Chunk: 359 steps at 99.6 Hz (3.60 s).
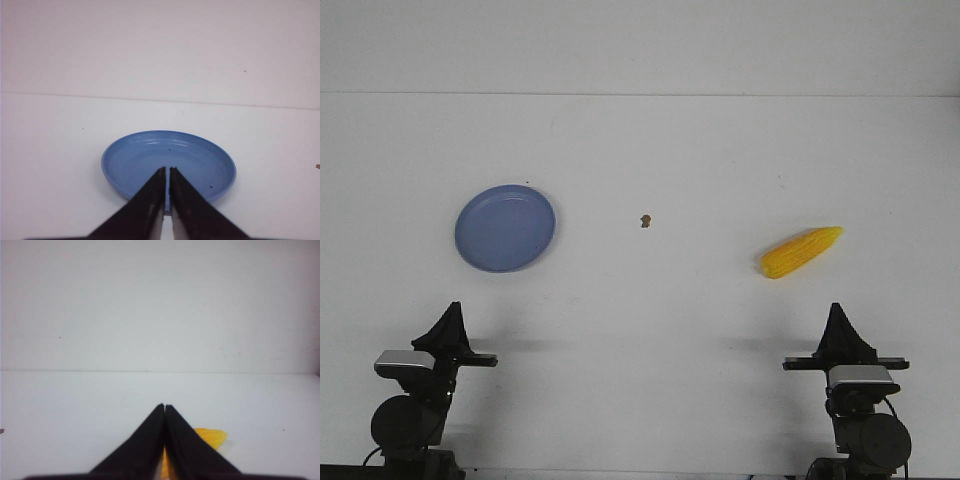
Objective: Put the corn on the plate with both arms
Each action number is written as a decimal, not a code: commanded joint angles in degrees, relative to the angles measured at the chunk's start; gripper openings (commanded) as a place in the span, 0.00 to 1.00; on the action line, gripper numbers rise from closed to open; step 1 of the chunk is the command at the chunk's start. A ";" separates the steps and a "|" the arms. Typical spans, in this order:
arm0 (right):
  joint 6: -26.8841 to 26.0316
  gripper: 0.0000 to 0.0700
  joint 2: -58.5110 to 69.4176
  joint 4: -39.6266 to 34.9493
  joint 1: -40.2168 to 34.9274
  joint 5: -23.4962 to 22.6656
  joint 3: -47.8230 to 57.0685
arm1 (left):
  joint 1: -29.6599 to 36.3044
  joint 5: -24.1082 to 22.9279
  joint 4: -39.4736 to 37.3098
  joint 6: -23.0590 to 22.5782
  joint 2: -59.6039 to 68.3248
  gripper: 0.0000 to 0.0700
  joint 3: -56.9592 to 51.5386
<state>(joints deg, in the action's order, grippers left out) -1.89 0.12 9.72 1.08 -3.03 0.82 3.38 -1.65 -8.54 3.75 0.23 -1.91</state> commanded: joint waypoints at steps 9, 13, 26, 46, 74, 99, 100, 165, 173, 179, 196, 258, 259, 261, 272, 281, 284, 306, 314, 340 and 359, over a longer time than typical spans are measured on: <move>-0.22 0.00 -0.04 0.57 -0.04 0.00 -0.11 | -0.09 -0.26 -0.57 -0.02 -0.04 0.02 1.11; -0.20 0.00 -0.04 0.57 -0.04 0.02 -0.11 | -0.09 -0.26 -0.57 -0.02 -0.04 0.02 1.11; -0.22 0.00 -0.04 0.57 -0.04 0.00 -0.11 | -0.09 -0.26 -0.57 -0.02 -0.04 0.02 1.11; -0.22 0.00 -0.04 0.57 -0.04 0.02 -0.11 | -0.09 -0.26 -0.81 -0.04 -0.04 0.02 1.11; -0.17 0.00 -0.04 1.44 -0.04 0.00 -0.11 | -0.09 -0.26 -0.96 0.39 -0.04 0.02 0.52; -3.39 0.00 -0.04 0.66 -0.04 -0.13 1.81 | -0.09 -0.26 3.30 0.76 0.57 0.02 -6.10; -3.45 0.00 -0.04 0.31 -0.04 -0.11 2.12 | -0.09 -0.26 3.89 0.96 0.72 0.02 -6.60; -4.72 0.00 24.76 -40.54 0.00 0.04 41.33 | -0.09 -0.24 44.30 3.39 38.69 0.02 -54.05; -4.70 0.00 29.70 -44.50 0.00 0.04 45.35 | -0.09 -0.24 47.80 3.39 42.80 0.02 -57.33; -4.63 0.00 32.70 -45.90 0.00 0.04 47.34 | -0.09 -0.24 49.03 3.32 45.13 0.02 -58.69; -4.68 0.00 37.35 -46.16 0.00 0.00 48.41 | -0.09 -0.24 49.13 3.13 48.52 0.02 -59.28; -4.79 0.74 38.45 -48.35 0.00 0.02 48.41 | -0.09 -0.24 49.22 3.45 48.76 0.45 -59.28; -4.79 0.74 38.45 -48.35 0.00 0.02 48.41 | -0.09 -0.24 49.22 3.48 48.76 0.45 -59.28; -4.79 0.74 38.45 -48.35 0.00 0.02 48.41 | -0.09 -0.24 49.20 3.48 48.76 0.45 -59.28; -4.76 0.74 38.51 -48.33 0.00 0.02 48.41 | -0.11 -0.24 48.15 4.50 49.40 0.49 -59.28; -4.79 0.74 38.51 -48.30 0.00 0.02 48.41 | -0.92 -0.24 45.55 4.92 52.04 0.61 -59.52; -4.76 0.74 38.51 -48.30 0.00 0.02 48.41 | -1.44 -0.26 44.81 4.92 53.20 0.61 -59.69; -4.76 0.74 38.51 -48.30 0.00 0.02 48.41 | -7.76 0.20 39.28 5.81 69.22 0.61 -63.58; -4.76 0.74 38.51 -48.30 0.00 0.02 48.41 | -9.77 0.61 37.94 5.75 75.89 0.61 -66.14; -4.79 0.74 38.51 -48.33 0.00 0.02 48.41 | -11.67 0.92 37.09 5.60 94.25 0.61 -74.75; -4.79 0.74 38.51 -48.33 0.00 0.00 48.41 | -11.67 2.08 36.11 5.53 101.42 0.61 -76.48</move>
<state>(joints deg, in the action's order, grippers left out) -6.26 38.39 -38.96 1.08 -2.98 48.42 -8.05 0.27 27.97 8.97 99.50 -76.97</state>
